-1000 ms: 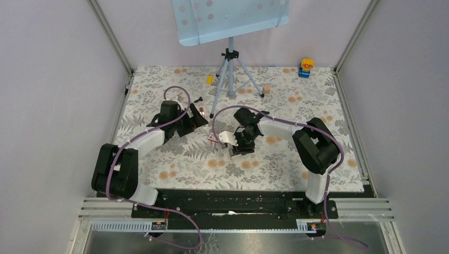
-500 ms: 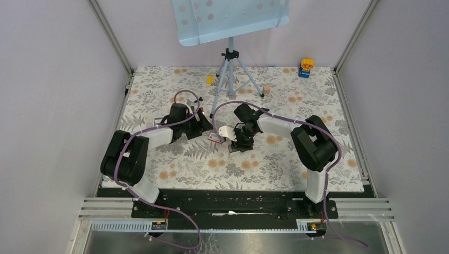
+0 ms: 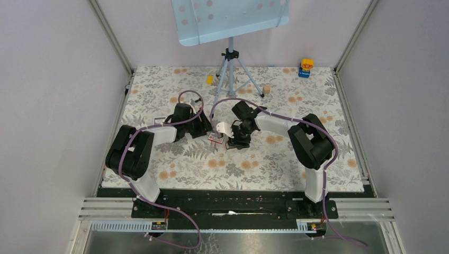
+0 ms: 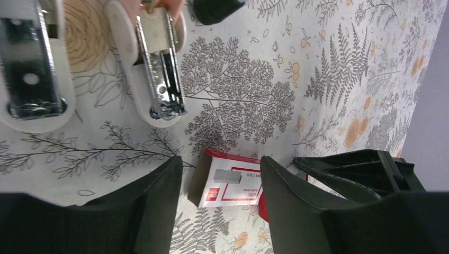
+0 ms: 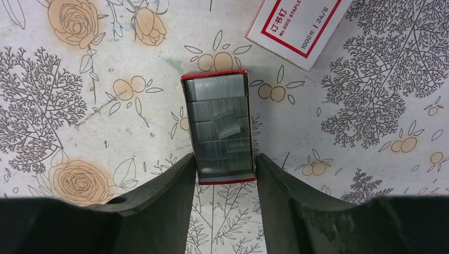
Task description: Unload the staples from the stapler
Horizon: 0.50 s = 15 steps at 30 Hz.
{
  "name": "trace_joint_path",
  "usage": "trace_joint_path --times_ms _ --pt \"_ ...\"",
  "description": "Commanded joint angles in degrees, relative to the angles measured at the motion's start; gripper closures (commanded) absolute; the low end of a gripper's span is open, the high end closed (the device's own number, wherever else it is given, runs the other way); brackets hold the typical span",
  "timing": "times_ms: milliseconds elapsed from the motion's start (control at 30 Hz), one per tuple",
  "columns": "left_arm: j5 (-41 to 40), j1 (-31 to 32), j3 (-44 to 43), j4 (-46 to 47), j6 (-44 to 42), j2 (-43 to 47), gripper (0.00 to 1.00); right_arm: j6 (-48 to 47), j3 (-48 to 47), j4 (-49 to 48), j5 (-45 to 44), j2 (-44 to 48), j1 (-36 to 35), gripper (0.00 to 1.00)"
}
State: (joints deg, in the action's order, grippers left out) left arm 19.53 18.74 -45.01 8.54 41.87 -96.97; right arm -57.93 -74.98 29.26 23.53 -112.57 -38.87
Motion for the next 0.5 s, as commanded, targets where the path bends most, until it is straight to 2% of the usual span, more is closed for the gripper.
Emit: trace_joint_path --times_ms 0,467 --pt "0.8 1.1 -1.2 3.7 -0.7 -0.6 0.44 1.9 -1.6 -1.0 -0.2 -0.8 0.2 0.48" --pt "0.7 2.5 -0.7 3.6 -1.4 -1.7 0.53 3.2 -2.4 -3.3 -3.5 -2.3 0.3 0.48"
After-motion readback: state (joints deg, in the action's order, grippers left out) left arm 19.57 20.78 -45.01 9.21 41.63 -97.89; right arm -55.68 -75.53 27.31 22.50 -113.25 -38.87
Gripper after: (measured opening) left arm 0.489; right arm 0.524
